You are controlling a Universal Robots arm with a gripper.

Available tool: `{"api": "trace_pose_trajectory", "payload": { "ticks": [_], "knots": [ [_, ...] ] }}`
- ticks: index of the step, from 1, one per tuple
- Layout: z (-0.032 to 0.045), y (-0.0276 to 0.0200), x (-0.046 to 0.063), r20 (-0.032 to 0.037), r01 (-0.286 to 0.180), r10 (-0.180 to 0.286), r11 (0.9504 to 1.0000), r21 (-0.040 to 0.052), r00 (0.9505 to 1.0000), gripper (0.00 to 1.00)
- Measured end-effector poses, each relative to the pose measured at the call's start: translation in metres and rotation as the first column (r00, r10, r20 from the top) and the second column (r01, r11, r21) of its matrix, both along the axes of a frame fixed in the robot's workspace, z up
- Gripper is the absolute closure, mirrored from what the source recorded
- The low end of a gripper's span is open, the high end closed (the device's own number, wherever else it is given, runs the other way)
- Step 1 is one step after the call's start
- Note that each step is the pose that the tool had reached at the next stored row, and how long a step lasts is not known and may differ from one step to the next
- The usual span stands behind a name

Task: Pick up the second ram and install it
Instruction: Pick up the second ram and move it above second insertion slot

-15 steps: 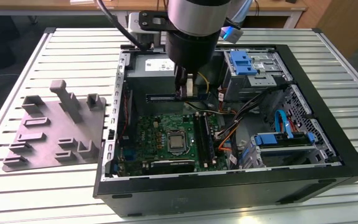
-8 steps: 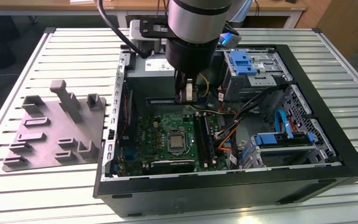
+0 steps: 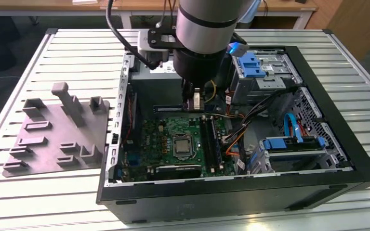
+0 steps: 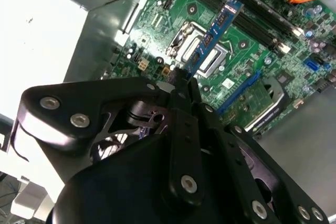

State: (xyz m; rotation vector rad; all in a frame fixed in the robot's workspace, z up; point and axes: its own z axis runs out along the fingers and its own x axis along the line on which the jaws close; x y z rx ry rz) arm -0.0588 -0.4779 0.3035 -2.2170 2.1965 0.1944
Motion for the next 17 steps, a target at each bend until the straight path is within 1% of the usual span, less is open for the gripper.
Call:
{"api": "trace_pose_trajectory", "payload": {
  "ticks": [3,7,11,17],
  "knots": [
    [-0.0049,-0.0001,0.004,-0.0003,0.0,0.0,1.0,0.0,1.0,0.86],
    [-0.0117,-0.0021,0.007,-0.0004,0.0,0.0,1.0,0.0,1.0,0.86],
    [-0.0177,-0.0023,0.014,-0.0006,0.0,0.0,1.0,-0.0001,1.0,0.86],
    [-0.0275,-0.0023,0.019,-0.0006,0.0,0.0,1.0,0.0,1.0,0.86]
  ]
}}
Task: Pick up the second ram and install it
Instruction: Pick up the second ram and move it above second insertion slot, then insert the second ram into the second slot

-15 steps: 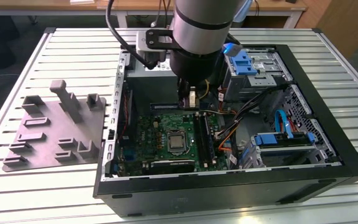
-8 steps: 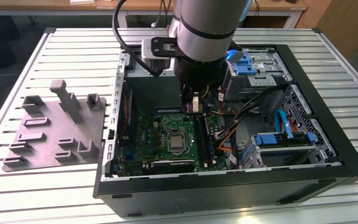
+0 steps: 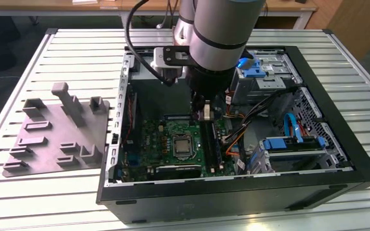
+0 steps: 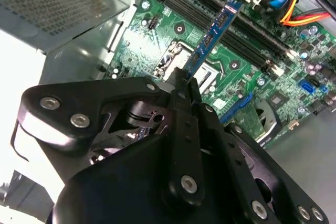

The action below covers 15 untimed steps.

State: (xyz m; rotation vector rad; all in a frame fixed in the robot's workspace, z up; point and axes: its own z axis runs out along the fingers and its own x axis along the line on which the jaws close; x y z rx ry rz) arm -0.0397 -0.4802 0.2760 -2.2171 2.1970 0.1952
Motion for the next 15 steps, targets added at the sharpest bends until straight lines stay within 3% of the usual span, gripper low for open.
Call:
{"api": "trace_pose_trajectory", "payload": {
  "ticks": [4,15],
  "knots": [
    [-0.0046,0.0,0.0014,0.0,0.0,0.0,1.0,0.0,1.0,0.86],
    [-0.0052,0.0,0.0015,0.0,0.0,0.0,1.0,0.0,1.0,0.86]
  ]
}}
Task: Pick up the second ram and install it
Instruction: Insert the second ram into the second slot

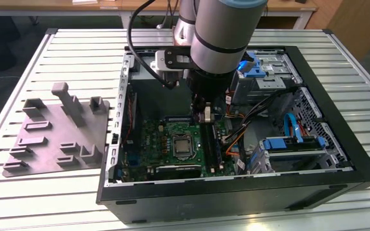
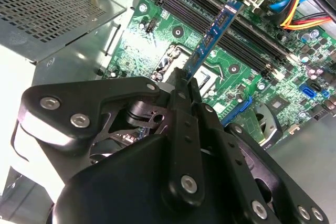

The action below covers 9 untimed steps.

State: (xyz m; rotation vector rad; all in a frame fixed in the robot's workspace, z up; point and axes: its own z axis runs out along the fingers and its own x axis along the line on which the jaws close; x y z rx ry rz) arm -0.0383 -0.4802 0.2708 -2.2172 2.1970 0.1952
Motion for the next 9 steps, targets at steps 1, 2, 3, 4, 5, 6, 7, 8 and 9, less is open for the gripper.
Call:
{"api": "trace_pose_trajectory", "payload": {
  "ticks": [1,2,3,4,5,6,7,8,9],
  "knots": [
    [0.0,0.0,0.0,0.0,0.0,0.0,1.0,0.0,1.0,0.86],
    [-0.0001,0.0,0.0,0.0,0.0,0.0,1.0,0.0,1.0,0.86],
    [-0.0002,-0.0003,0.0,0.0,0.0,0.0,1.0,0.0002,1.0,0.86],
    [-0.0002,-0.0012,0.0,0.0001,0.0,0.0,1.0,0.0003,1.0,0.86],
    [-0.0002,-0.0029,0.0,0.0001,0.0,0.0,1.0,0.0001,1.0,0.86],
    [-0.0001,-0.0054,0.0,-0.0001,0.0,0.0,1.0,-0.0001,1.0,0.86],
    [-0.0002,-0.0079,0.0,0.0,0.0,0.0,1.0,0.0,1.0,0.86],
    [-0.0003,-0.0111,0.0,0.0,0.0,0.0,1.0,0.0001,1.0,0.86],
    [-0.0003,-0.0143,0.0,0.0,0.0,0.0,1.0,0.0,1.0,0.86]
  ]
}}
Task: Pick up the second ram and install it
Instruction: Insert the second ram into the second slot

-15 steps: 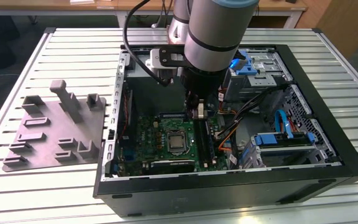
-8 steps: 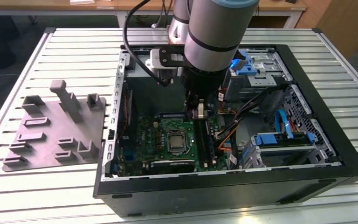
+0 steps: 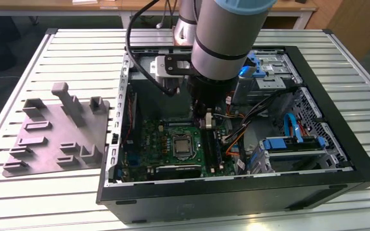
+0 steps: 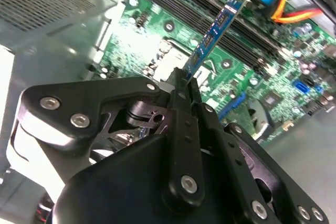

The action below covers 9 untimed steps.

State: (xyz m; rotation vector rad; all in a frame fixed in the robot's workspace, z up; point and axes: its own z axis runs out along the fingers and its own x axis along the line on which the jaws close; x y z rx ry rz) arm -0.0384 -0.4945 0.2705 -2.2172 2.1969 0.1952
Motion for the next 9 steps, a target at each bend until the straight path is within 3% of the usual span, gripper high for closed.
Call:
{"api": "trace_pose_trajectory", "payload": {
  "ticks": [2,9],
  "knots": [
    [-0.0001,-0.0049,-0.0001,-0.0001,0.0,0.0,1.0,-0.0002,1.0,0.86],
    [-0.0001,-0.0056,-0.0001,0.0,0.0,0.0,1.0,0.0,1.0,0.86]
  ]
}}
